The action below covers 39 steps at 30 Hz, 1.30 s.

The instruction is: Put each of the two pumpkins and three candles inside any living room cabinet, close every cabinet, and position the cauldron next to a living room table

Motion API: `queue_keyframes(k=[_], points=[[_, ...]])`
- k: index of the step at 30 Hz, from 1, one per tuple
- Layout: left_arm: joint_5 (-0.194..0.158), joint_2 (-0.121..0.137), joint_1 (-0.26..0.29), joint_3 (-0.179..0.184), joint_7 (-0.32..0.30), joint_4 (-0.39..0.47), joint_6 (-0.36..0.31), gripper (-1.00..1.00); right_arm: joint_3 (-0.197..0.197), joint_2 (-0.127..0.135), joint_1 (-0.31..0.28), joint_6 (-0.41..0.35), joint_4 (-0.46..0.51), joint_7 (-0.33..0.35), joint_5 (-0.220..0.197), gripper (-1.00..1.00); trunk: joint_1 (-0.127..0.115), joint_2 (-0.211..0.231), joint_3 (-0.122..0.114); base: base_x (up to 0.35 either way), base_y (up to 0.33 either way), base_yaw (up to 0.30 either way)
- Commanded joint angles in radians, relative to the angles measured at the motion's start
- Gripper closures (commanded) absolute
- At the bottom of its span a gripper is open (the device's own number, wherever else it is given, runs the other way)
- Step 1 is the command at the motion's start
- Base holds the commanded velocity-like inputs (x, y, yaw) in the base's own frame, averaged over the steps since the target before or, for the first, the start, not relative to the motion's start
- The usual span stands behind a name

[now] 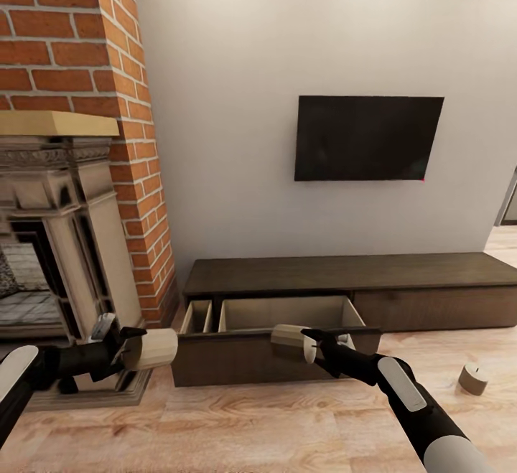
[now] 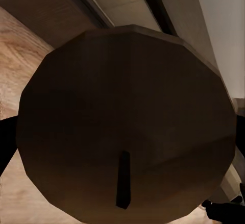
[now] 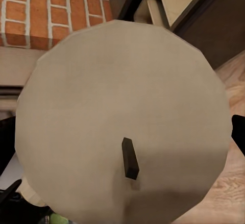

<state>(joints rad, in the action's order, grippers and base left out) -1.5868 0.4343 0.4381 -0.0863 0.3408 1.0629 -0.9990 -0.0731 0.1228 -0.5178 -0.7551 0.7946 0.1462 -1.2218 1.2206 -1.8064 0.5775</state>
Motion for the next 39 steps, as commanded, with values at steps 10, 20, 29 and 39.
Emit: queue_keyframes(k=[10, 20, 29, 39], points=[[-0.01, 0.001, 0.001, -0.001, 0.01, 0.002, -0.003, 1.0, -0.002, 0.001, -0.001, 0.005, 0.0, 0.007, 0.004, 1.0, 0.0, -0.001, 0.005, 0.149, -0.131, 0.026], [-0.01, 0.0, 0.001, -0.001, 0.01, 0.002, -0.002, 1.0, -0.003, 0.001, -0.001, 0.018, 0.001, 0.007, 0.003, 1.0, 0.0, -0.001, 0.005, 0.218, -0.194, 0.0], [-0.01, 0.001, 0.001, -0.001, 0.01, 0.002, -0.002, 1.0, -0.004, 0.001, -0.001, 0.017, 0.005, 0.007, 0.004, 1.0, 0.0, -0.001, 0.005, 0.218, -0.194, 0.0], [-0.01, 0.0, 0.001, -0.001, 0.01, 0.002, -0.002, 1.0, -0.004, 0.0, -0.001, 0.017, 0.005, 0.007, 0.011, 1.0, 0.0, -0.001, 0.005, 0.232, -0.114, 0.0]])
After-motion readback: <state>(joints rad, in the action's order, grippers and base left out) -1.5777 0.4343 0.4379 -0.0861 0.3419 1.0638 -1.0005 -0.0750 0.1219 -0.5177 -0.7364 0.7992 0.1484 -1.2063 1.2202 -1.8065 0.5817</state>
